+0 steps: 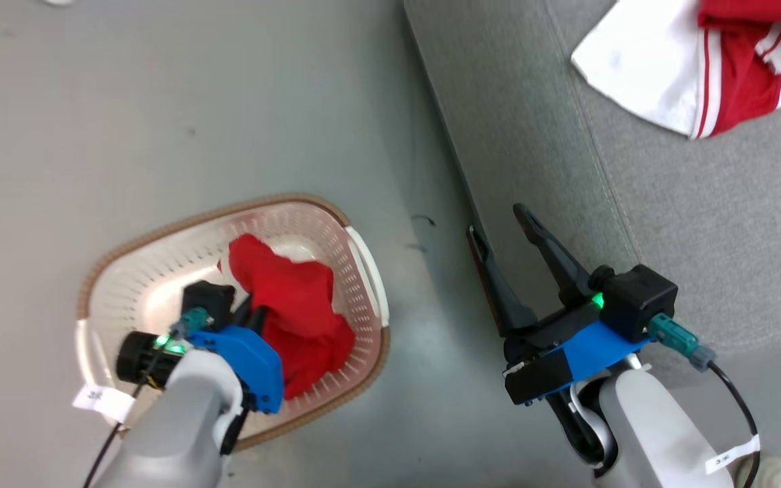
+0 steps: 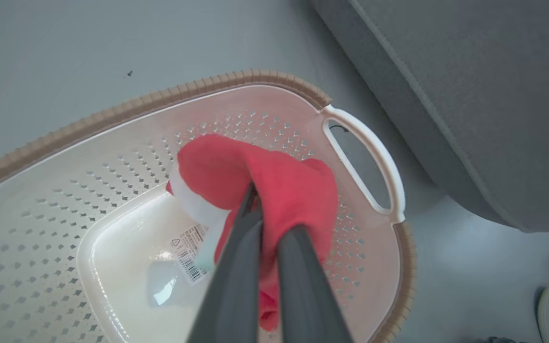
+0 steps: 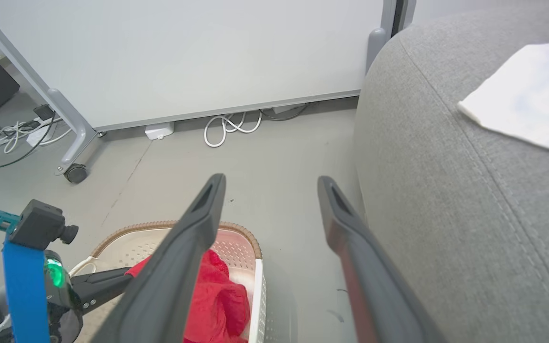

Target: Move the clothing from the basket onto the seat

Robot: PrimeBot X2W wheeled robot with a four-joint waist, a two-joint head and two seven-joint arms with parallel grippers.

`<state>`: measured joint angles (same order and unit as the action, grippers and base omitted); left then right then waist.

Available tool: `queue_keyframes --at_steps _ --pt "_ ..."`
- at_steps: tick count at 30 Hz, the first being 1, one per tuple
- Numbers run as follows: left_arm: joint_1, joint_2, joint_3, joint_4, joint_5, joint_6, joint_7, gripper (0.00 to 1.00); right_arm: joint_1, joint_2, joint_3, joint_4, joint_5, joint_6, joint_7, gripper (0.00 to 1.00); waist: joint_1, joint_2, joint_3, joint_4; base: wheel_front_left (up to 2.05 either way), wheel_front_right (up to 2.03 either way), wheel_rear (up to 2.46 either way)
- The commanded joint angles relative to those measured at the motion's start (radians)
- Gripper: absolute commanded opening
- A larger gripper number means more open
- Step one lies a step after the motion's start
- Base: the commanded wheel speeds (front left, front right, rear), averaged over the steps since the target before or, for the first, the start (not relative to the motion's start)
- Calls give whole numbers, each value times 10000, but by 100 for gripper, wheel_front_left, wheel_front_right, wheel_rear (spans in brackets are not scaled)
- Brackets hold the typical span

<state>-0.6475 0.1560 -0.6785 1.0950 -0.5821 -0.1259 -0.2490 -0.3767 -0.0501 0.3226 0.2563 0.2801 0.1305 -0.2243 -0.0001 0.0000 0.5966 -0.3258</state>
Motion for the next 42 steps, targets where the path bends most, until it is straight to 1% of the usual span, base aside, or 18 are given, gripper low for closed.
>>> queue_keyframes --at_steps 1,7,10,17,22,26,30,34,42 --pt "170 -68 -150 -173 -108 -65 -66 0 187 -6 -40 46 -97 5 77 100 1 0 -978 622 0 0 0" --pt "665 -116 -980 -968 -424 -66 -164 0 652 -8 -87 139 -278 5 485 100 1 0 -2402 1300 0 0 0" --pt "734 -44 -1348 -1492 -448 -65 -176 0 911 -8 -94 116 -325 5 678 100 1 0 -2959 1660 0 0 0" --pt "656 200 -1644 -2961 -357 -65 -171 0 1544 -9 -221 53 -363 5 1071 100 1 0 -3942 2398 0 0 0" --pt "309 300 -1842 -3707 -190 -65 -174 0 2003 -9 -331 -48 -341 5 1251 100 1 0 -4536 2769 0 0 0" --pt "-38 290 -2145 -4003 -211 -66 -174 0 2270 -9 -359 -119 -301 5 1395 100 1 0 -4924 2984 0 0 0" --pt "-448 158 -2488 -4203 -421 -38 -112 0 2444 -9 -345 -205 -271 5 1503 100 1 0 -5153 3125 0 0 0" --pt "-1073 42 -2903 -4421 -685 -38 184 0 2537 -9 -356 -312 -275 5 1591 100 1 0 -5253 3218 0 0 0" --pt "-1911 -152 -3232 -4430 -1045 -37 286 0 2651 -9 -332 -452 -308 5 1709 100 1 0 -5326 3204 0 0 0"
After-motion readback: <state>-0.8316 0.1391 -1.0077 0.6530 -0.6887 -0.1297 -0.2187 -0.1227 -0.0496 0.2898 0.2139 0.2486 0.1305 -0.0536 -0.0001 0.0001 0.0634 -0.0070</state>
